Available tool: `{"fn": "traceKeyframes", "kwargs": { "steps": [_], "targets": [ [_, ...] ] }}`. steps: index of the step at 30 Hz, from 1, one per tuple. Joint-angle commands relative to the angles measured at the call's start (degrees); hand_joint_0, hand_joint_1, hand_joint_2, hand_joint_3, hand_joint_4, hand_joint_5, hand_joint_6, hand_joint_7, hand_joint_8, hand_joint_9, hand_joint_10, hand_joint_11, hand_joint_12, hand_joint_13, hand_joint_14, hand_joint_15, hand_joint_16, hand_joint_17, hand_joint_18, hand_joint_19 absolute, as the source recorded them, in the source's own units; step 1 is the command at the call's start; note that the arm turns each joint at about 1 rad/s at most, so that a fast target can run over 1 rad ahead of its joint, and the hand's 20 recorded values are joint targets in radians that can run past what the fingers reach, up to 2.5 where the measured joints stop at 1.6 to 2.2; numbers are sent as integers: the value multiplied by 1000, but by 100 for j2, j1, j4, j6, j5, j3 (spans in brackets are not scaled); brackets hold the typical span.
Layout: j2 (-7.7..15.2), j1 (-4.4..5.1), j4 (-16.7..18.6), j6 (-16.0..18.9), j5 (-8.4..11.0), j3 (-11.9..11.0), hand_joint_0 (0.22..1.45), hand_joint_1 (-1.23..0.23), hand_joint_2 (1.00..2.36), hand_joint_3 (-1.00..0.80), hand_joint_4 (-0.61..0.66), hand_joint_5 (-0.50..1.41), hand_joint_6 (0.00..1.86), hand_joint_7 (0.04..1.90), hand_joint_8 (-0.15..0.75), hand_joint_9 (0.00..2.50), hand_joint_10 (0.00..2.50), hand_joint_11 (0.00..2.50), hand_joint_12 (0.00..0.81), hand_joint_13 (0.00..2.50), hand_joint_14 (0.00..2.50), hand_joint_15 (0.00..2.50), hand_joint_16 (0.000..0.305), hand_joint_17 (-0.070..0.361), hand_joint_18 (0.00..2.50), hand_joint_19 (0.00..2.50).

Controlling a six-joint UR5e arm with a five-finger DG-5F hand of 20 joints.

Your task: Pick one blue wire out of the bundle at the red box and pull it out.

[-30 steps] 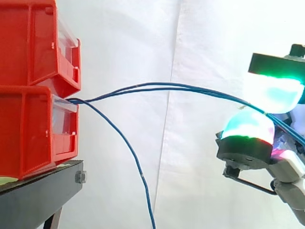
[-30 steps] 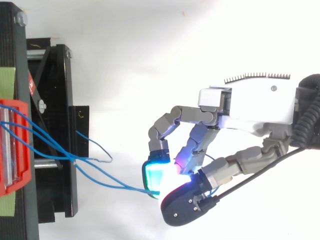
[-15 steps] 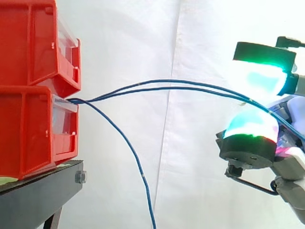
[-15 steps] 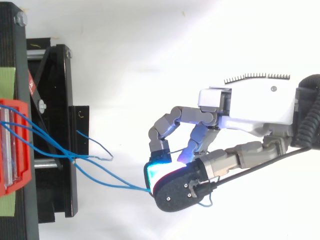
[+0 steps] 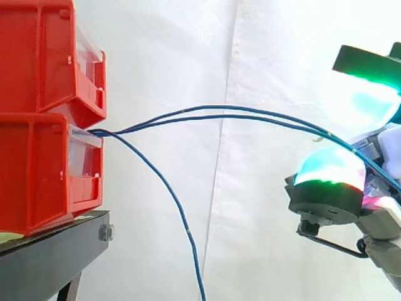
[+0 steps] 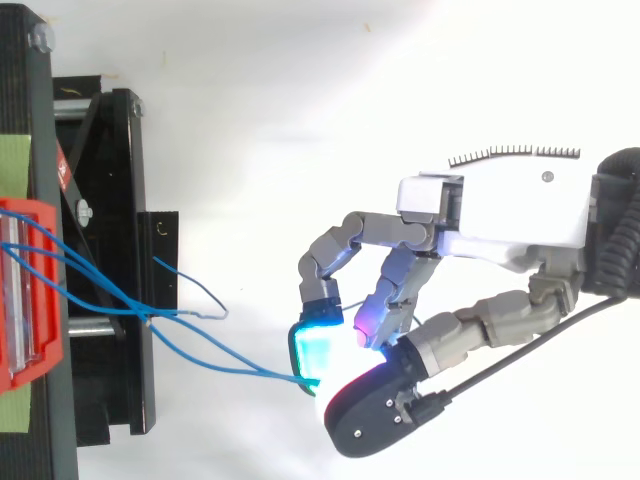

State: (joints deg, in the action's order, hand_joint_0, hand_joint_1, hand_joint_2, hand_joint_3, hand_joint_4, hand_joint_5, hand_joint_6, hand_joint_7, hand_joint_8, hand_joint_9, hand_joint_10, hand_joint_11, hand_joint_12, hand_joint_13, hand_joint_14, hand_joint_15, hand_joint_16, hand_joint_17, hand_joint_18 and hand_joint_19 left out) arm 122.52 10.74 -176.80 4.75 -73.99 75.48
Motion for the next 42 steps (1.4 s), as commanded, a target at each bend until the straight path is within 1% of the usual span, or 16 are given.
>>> {"fn": "traceKeyframes", "kwargs": {
  "steps": [1, 3, 5, 10, 13, 18, 20, 25, 31, 34, 35, 36, 38, 39, 41, 42],
  "targets": [
    [0, -2, 5, 0, 8, 2, 502, -771, 1000, -500, 192, -127, 934, 1072, 373, 1031, 12, 627, 440, 1013, 18, 584, 59, 132, 950, 542],
    [0, -2, 5, 0, -1, 2, 526, -782, 1000, -500, 191, -130, 936, 1076, 365, 1022, 12, 626, 432, 1005, 19, 589, 57, 128, 937, 551],
    [0, -2, 5, 0, -1, -7, 554, -797, 1005, -422, 189, -133, 938, 1072, 356, 1007, 13, 629, 425, 998, 21, 580, 55, 124, 924, 553],
    [0, -2, 5, 0, -1, 2, 595, -798, 1013, -302, 182, -135, 940, 1072, 352, 998, 15, 635, 417, 996, 19, 585, 53, 120, 918, 559],
    [0, 7, 5, 0, -1, 2, 600, -799, 1015, -265, 165, -136, 942, 1078, 348, 995, 13, 623, 418, 997, 19, 584, 53, 120, 917, 556],
    [0, 7, 5, 9, -1, 2, 594, -800, 1017, -217, 152, -135, 948, 1068, 354, 1003, 14, 626, 419, 1004, 20, 580, 54, 122, 929, 558],
    [0, 7, -4, 9, -1, -7, 585, -770, 1012, -209, 157, -125, 949, 1032, 386, 1036, 12, 619, 444, 1032, 20, 575, 60, 136, 980, 535],
    [0, 7, 5, 26, -1, -7, 567, -713, 1007, -150, 138, -110, 943, 1040, 404, 1072, 11, 586, 470, 1062, 16, 555, 67, 151, 1034, 519],
    [0, 7, 14, 35, -1, -15, 555, -677, 1000, -113, 117, -98, 934, 1060, 394, 1113, 8, 521, 489, 1091, 16, 551, 72, 162, 1074, 516],
    [0, 7, 14, 35, -1, -15, 540, -668, 1055, -104, 99, -93, 930, 1081, 396, 1127, 8, 517, 493, 1100, 16, 544, 73, 164, 1083, 502],
    [-9, -2, 5, 35, -1, -15, 567, -729, 1000, -63, 109, -95, 930, 1098, 400, 1121, 10, 540, 487, 1100, 15, 554, 72, 161, 1081, 494],
    [-9, 7, 14, 35, -1, -24, 567, -733, 1001, -50, 107, -96, 935, 1073, 402, 1119, 10, 548, 489, 1098, 15, 548, 71, 161, 1083, 492],
    [-9, 7, 5, 44, -1, -24, 595, -801, 1008, -45, 98, -111, 944, 1084, 390, 1078, 10, 589, 464, 1070, 16, 563, 65, 146, 1034, 505],
    [-9, 7, 5, 44, -1, -24, 599, -806, 1009, -49, 90, -113, 946, 1080, 389, 1067, 10, 602, 462, 1065, 18, 568, 64, 145, 1028, 501],
    [-44, 7, 5, 44, -1, -24, 617, -839, 1015, -62, 70, -126, 953, 1069, 372, 1038, 11, 621, 444, 1044, 19, 575, 59, 133, 989, 519],
    [-79, -11, -22, 35, 8, -24, 618, -840, 1016, -64, 68, -126, 954, 1065, 372, 1037, 13, 617, 443, 1043, 18, 578, 58, 131, 988, 519]
  ]
}}
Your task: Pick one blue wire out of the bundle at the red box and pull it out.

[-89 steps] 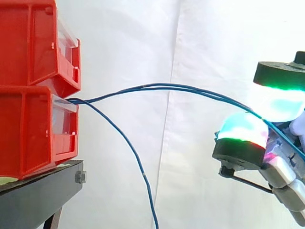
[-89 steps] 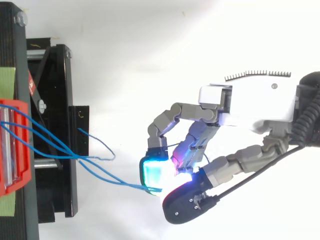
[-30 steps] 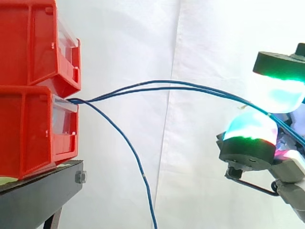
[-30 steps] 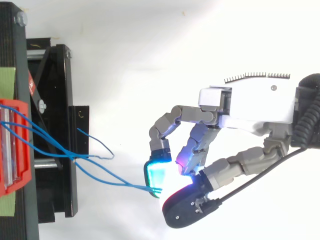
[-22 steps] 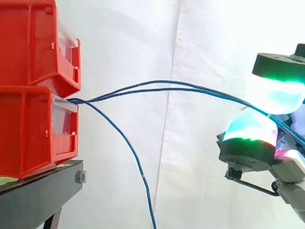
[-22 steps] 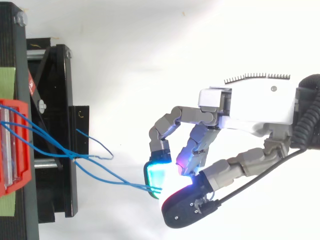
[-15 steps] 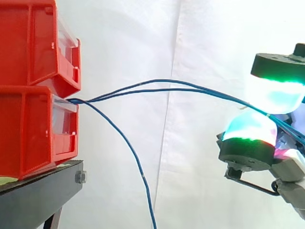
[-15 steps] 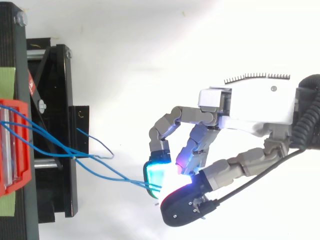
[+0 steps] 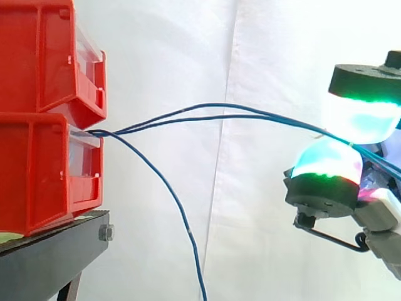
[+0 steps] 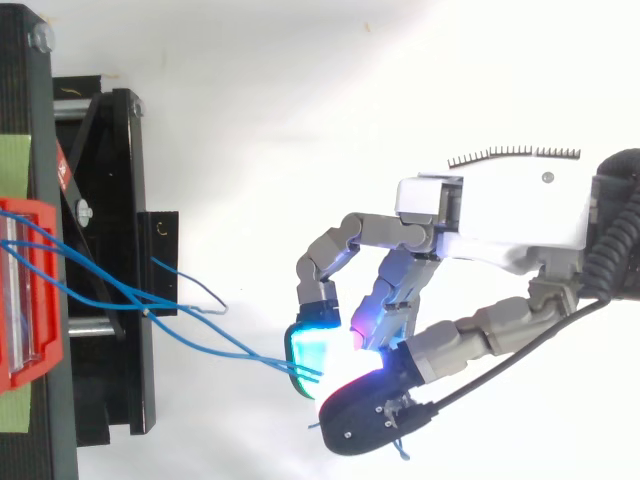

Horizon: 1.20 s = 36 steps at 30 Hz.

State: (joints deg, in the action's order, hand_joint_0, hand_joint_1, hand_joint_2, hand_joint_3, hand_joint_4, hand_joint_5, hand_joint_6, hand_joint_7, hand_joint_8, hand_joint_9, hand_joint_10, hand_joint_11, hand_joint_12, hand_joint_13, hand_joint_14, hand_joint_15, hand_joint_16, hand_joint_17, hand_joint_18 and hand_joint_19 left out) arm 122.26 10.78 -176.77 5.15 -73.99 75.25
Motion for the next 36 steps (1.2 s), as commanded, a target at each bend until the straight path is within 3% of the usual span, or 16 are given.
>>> {"fn": "traceKeyframes", "kwargs": {
  "steps": [1, 8, 13, 19, 25, 29, 34, 36],
  "targets": [
    [-62, -23, -33, -6, 7, 7, 629, -858, 1019, -75, 61, -133, 957, 1090, 363, 1018, 12, 629, 429, 1030, 20, 576, 56, 126, 965, 524],
    [-176, -32, -191, -14, 7, 7, 688, -895, 1020, -172, 60, -167, 982, 1053, 345, 963, 15, 669, 407, 1011, 19, 574, 52, 117, 949, 510],
    [-176, -32, -183, -6, -2, 7, 607, -783, 1019, -216, 84, -144, 951, 1067, 315, 979, 11, 558, 401, 1004, 20, 559, 52, 118, 938, 552],
    [-176, -32, -183, -6, -2, -2, 653, -837, 1020, -82, 19, -131, 954, 1209, 337, 1002, 12, 567, 418, 1026, 20, 553, 54, 121, 967, 514],
    [-176, -32, -191, -6, -2, 7, 728, -858, 1018, -160, -11, -171, 987, 1116, 328, 940, 14, 583, 405, 997, 20, 541, 52, 116, 951, 500],
    [-176, -32, -191, -6, -2, 7, 660, -842, 1015, -294, 60, -168, 964, 991, 312, 935, 12, 457, 399, 977, 17, 487, 52, 116, 937, 505],
    [-167, -32, -191, -6, -2, 7, 741, -886, 1015, -287, -49, -169, 947, 1198, 306, 893, 12, 422, 398, 964, 18, 465, 51, 115, 939, 472],
    [-176, -32, -191, -6, -2, 7, 775, -893, 1014, -276, -28, -181, 965, 1221, 306, 867, 10, 456, 401, 957, 18, 471, 51, 115, 931, 465]
  ]
}}
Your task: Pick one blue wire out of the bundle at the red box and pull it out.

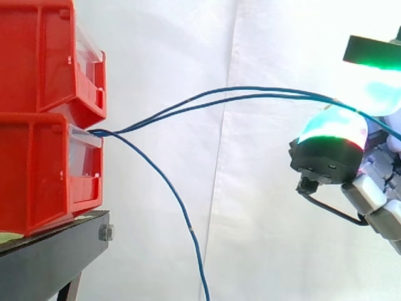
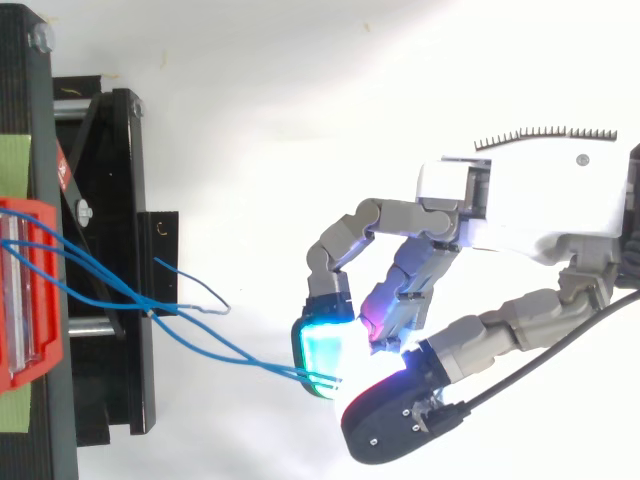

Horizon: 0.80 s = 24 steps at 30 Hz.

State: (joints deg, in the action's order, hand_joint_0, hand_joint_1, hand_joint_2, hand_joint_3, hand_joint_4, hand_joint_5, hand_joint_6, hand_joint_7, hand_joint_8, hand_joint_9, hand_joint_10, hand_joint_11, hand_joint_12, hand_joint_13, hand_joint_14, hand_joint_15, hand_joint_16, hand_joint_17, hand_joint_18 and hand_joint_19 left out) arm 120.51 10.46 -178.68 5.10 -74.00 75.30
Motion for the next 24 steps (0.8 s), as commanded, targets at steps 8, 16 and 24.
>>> {"fn": "traceKeyframes", "kwargs": {
  "steps": [8, 16, 24],
  "targets": [
    [-1, 0, 0, 0, 0, -7, 820, -863, 1014, -313, 65, -220, 985, 1029, 294, 795, 11, 481, 404, 933, 18, 476, 51, 115, 905, 471],
    [-1, 0, 0, 0, 0, 2, 780, -889, 1010, -363, 152, -240, 966, 826, 270, 680, 8, 478, 403, 888, 17, 451, 52, 117, 921, 409],
    [-1, 0, 9, 0, 0, 2, 591, -761, 1007, -400, 171, -211, 943, 864, 305, 754, 9, 488, 412, 883, 16, 479, 55, 123, 881, 490]
  ]
}}
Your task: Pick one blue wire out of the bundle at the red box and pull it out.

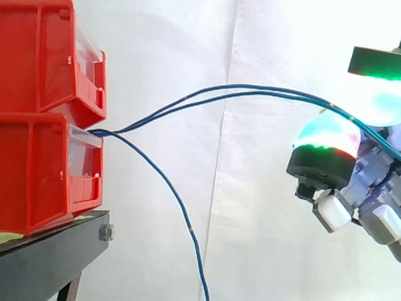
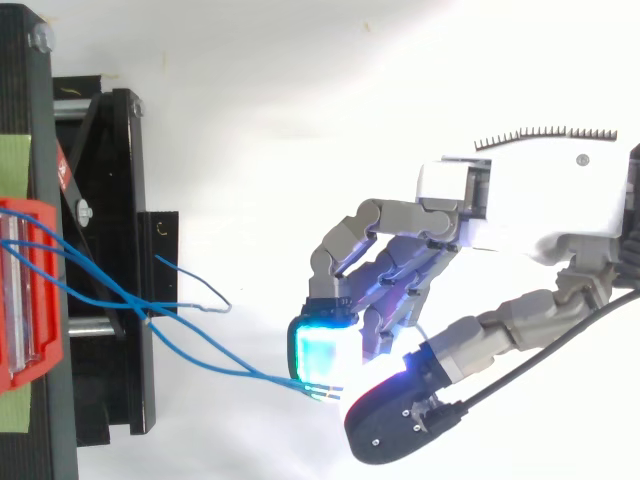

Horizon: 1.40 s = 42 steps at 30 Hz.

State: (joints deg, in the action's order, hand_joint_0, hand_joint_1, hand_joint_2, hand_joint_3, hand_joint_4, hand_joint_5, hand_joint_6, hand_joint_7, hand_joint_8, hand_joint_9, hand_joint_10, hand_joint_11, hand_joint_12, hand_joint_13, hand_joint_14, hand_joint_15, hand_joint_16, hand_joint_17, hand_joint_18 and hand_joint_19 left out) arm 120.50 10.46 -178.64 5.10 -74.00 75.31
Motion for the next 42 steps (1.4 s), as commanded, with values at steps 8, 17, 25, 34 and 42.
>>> {"fn": "traceKeyframes", "kwargs": {
  "steps": [8, 17, 25, 34, 42],
  "targets": [
    [-1, 0, 5, -1, 0, 1, 488, -545, 1000, -500, 198, -176, 920, 921, 361, 853, 9, 503, 452, 899, 16, 487, 61, 138, 883, 519],
    [-1, 0, 5, -1, 0, 1, 618, -828, 1000, -500, 203, -172, 956, 969, 335, 846, 11, 573, 425, 895, 18, 500, 54, 122, 866, 492],
    [-1, 0, 5, -1, 0, -8, 665, -867, 1000, -500, 205, -192, 978, 889, 330, 790, 11, 606, 423, 875, 17, 494, 54, 121, 871, 463],
    [-1, 0, 5, -1, 0, 1, 658, -809, 1019, -198, 145, -179, 992, 1119, 345, 867, 13, 613, 418, 910, 17, 502, 54, 121, 884, 508],
    [-1, 0, 5, -1, 0, 1, 652, -840, 1002, -54, 87, -132, 976, 1178, 389, 982, 8, 600, 469, 988, 16, 503, 64, 144, 1002, 494]
  ]
}}
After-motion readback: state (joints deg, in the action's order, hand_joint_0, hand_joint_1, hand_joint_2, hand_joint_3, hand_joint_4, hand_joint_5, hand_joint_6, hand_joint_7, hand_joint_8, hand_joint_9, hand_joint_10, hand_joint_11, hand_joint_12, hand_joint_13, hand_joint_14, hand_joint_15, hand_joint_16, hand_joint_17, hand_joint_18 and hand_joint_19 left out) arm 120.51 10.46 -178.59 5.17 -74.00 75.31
